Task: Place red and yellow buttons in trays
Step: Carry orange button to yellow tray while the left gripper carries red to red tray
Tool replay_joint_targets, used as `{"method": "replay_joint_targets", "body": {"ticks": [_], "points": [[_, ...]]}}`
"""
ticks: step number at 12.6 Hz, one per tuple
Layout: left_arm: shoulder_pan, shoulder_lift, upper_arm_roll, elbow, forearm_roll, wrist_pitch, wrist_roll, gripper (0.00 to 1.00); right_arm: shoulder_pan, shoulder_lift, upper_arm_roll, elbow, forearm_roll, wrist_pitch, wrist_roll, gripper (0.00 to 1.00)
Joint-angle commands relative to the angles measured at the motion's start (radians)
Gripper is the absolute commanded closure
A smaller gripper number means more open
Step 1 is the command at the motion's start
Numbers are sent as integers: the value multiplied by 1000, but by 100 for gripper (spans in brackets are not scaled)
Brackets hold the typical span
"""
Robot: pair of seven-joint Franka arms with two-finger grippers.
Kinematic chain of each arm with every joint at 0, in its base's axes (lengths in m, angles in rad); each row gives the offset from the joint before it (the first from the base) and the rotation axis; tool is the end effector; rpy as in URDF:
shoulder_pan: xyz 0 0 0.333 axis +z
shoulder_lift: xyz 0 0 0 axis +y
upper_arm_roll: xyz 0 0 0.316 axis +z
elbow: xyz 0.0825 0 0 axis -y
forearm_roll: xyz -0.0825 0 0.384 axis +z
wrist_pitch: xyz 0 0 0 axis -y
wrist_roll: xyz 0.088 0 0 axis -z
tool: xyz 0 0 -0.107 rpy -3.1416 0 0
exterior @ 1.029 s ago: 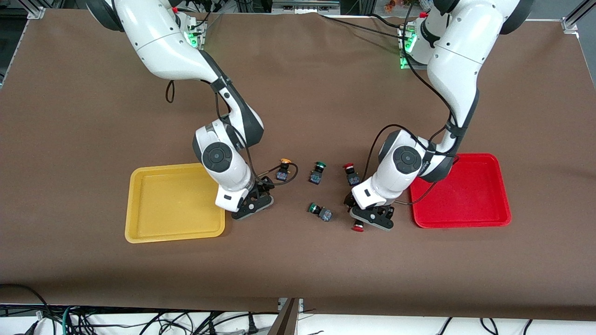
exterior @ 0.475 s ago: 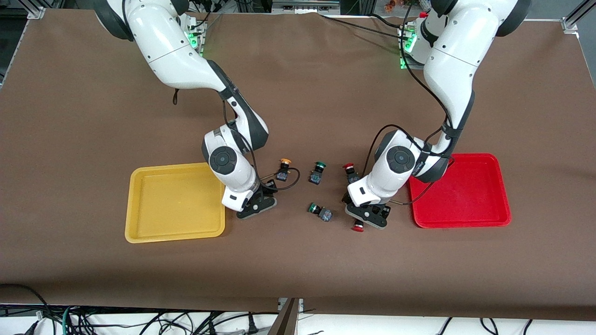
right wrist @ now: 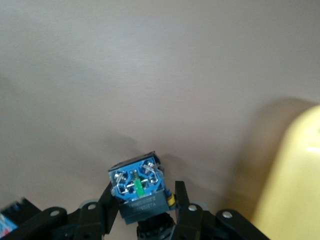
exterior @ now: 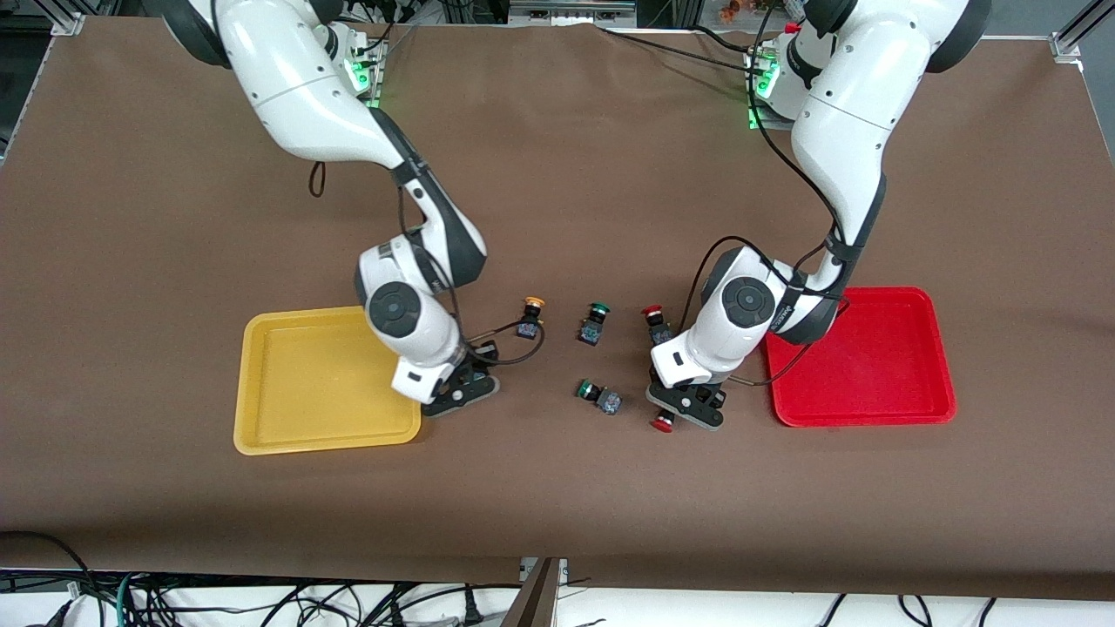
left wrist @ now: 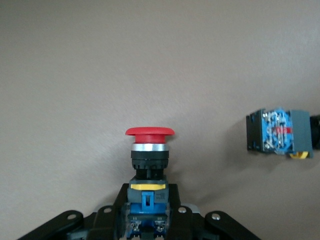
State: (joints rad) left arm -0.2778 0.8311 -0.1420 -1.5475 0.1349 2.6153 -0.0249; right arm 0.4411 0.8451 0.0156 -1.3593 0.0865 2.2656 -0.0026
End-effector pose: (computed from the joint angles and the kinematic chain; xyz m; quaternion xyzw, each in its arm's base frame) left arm 0.6684 -0.2821 0.1858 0.9679 -0.2188 0.1183 0.0354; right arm 0.6678 0.3277 0.2189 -0.9788 -0.1986 -0.0208 0.0456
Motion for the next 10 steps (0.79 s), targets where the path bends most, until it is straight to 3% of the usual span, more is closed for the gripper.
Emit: {"method": "replay_joint_targets", "body": {"ticks": [1, 4, 6, 8, 9, 10], "points": [[31, -114, 1, -5, 12, -120, 13, 100, -97, -78, 4, -7, -7, -109, -161, 93], [104, -268, 2, -2, 12, -483, 70, 100, -183, -74, -55, -32, -5, -112, -391, 89], [164, -308, 8, -6, 14, -683, 170, 100, -248, -57, -55, -58, -2, -92, -428, 68], [233, -320, 5, -52, 14, -724, 186, 100, -277, -50, -55, -98, 1, -93, -431, 44], [256, -320, 5, -93, 15, -704, 195, 100, -286, -57, -55, -101, 4, -107, -428, 29], [259, -323, 5, -165, 15, -619, 195, 100, -286, -61, -52, -96, 9, -109, -424, 23]]}}
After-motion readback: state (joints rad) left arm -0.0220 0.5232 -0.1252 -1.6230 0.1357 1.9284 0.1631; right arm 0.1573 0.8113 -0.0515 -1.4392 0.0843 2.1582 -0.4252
